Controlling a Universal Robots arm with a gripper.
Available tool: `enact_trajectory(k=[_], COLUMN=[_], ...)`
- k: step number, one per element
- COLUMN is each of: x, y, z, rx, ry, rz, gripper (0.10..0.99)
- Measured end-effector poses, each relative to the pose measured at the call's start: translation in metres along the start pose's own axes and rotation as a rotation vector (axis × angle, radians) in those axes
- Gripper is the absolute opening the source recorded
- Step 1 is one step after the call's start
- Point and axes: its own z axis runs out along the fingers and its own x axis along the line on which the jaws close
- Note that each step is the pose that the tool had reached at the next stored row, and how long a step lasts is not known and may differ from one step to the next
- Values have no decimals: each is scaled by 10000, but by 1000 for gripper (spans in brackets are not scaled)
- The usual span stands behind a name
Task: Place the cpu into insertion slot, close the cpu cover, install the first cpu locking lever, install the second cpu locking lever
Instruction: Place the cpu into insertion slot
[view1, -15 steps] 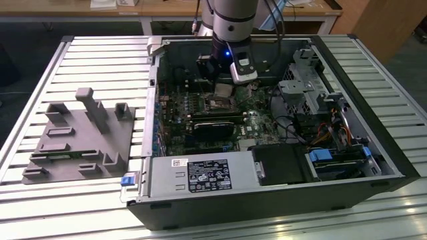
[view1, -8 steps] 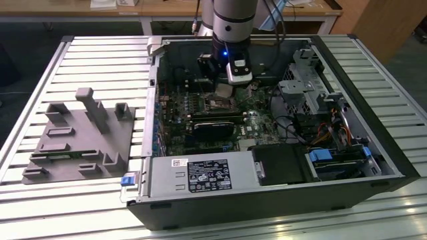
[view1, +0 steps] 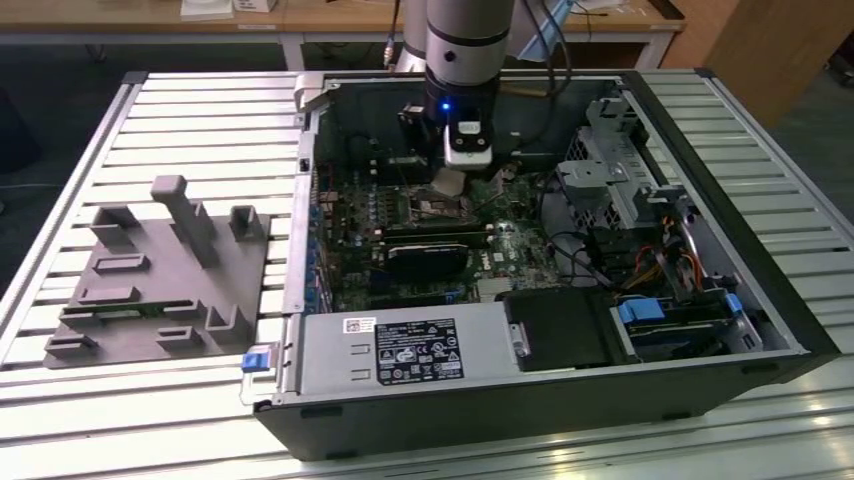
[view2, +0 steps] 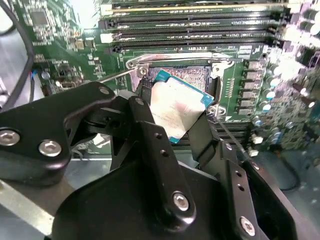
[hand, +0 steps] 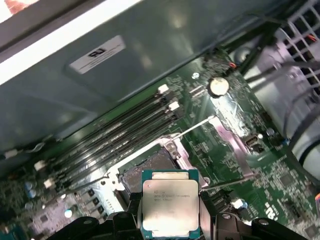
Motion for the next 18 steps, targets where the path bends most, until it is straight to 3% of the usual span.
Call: enact_trajectory(k=[18], x=[0], y=[-2], z=[22], rx=[-59], ry=[-260], rz=[3252], gripper=[541])
